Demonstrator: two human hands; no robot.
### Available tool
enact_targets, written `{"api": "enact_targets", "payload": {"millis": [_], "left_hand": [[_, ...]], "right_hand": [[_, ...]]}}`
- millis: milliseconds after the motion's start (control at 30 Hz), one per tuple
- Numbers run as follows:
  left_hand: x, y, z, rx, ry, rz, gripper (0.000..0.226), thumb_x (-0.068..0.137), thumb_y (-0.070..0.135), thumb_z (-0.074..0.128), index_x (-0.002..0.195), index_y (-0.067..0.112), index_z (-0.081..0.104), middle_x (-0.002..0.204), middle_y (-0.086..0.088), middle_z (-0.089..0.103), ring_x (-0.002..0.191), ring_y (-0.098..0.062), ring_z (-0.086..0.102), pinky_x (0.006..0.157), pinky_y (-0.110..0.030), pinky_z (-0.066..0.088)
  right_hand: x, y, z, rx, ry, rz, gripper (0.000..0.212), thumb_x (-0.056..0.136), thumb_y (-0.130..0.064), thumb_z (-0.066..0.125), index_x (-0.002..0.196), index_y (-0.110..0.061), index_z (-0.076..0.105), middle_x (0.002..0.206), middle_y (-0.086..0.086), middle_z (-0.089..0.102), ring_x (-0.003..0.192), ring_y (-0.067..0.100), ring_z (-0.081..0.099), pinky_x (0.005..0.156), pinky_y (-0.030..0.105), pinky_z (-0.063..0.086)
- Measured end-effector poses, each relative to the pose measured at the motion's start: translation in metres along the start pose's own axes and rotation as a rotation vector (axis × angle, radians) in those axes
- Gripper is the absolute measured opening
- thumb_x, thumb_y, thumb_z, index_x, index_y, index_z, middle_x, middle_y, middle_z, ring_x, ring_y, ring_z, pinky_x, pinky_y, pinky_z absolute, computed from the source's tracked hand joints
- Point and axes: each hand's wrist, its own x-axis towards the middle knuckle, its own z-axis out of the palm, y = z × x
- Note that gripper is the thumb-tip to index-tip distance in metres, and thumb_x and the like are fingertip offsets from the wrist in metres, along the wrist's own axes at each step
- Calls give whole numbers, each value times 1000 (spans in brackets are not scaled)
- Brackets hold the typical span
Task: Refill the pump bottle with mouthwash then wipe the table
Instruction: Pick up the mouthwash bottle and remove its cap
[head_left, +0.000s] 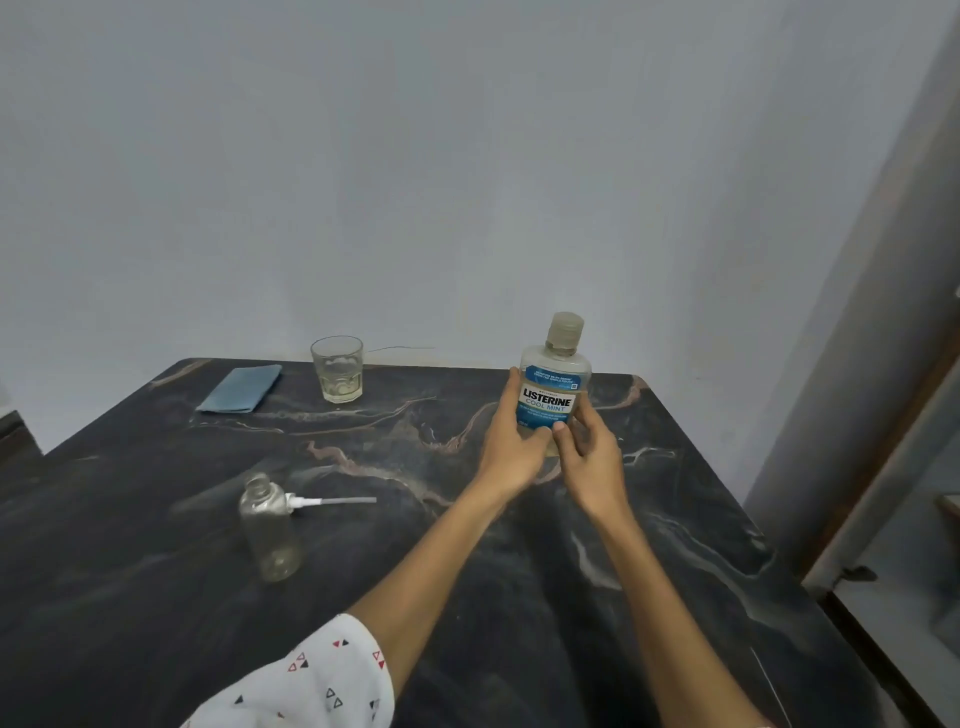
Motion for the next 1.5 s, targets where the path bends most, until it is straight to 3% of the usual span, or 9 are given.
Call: {"api": "enact_targets", "payload": {"millis": [67, 367, 567, 800, 967, 1167, 1267, 1433, 1500], "left_hand": [[-17, 1, -2, -3, -23, 13, 77, 91, 1, 54, 149, 31, 13, 148, 6, 38, 126, -4, 42, 94, -16, 42], [-77, -11, -24, -62, -14, -40, 72, 92, -1, 52, 148, 30, 20, 126, 18, 43, 112, 4, 45, 69, -1, 45], [-98, -26, -36, -143, 52, -93, 64, 91, -4, 50, 145, 25, 30, 133, 10, 51, 109, 1, 51, 78, -11, 47], [-108, -45, -44, -199, 105, -131, 62, 91, -6, 48, 144, 23, 34, 111, 21, 56, 93, 12, 53, 68, -2, 47], [-110, -48, -47, -208, 121, -126, 59, 92, -4, 48, 143, 24, 34, 137, 4, 51, 116, -2, 51, 88, -14, 44], [-105, -56, -52, -207, 145, -80, 58, 91, -8, 47, 137, 26, 39, 133, 6, 51, 119, -4, 49, 81, -3, 46], [-105, -63, -54, -159, 145, -60, 59, 89, -9, 51, 130, 33, 40, 129, 9, 53, 120, -5, 50, 87, -13, 48], [-100, -75, -55, -48, 141, -13, 61, 79, -5, 67, 112, 41, 46, 119, 15, 56, 105, 15, 52, 77, -1, 44], [-96, -77, -55, -24, 137, 2, 62, 73, 3, 77, 118, 36, 49, 119, 8, 58, 110, 8, 53, 86, -10, 47]], "right_hand": [[-18, -6, -2, 46, 3, -13, 55, 97, -7, 49, 149, -15, 30, 144, 0, 46, 129, 10, 46, 104, 25, 40], [-85, -9, 7, 69, -30, -29, 57, 96, -2, 51, 147, -14, 29, 143, 0, 45, 127, 7, 45, 106, 26, 39], [-106, -1, 18, 68, -57, 4, 57, 96, -2, 50, 148, -13, 30, 141, -2, 48, 128, 7, 47, 107, 26, 39], [-117, 11, 26, 62, -93, 11, 56, 95, -5, 52, 147, -15, 32, 139, -9, 47, 123, -4, 47, 99, 14, 40], [-117, 20, 29, 68, -86, 8, 55, 95, -8, 53, 144, -24, 34, 137, -15, 48, 123, -8, 46, 98, 13, 40], [-115, 25, 38, 25, -66, -8, 59, 95, -6, 54, 137, -41, 32, 142, -12, 46, 127, -2, 46, 104, 23, 40], [-117, 31, 39, -6, -47, -30, 63, 94, -3, 54, 137, -42, 32, 145, -9, 44, 130, 2, 44, 107, 33, 40], [-120, 38, 41, 36, -45, -41, 73, 89, 10, 53, 139, -40, 36, 142, -13, 47, 129, 2, 45, 105, 28, 41], [-120, 40, 41, 77, -37, -43, 70, 88, 11, 54, 137, -36, 39, 140, -14, 50, 128, 3, 48, 104, 23, 41]]}}
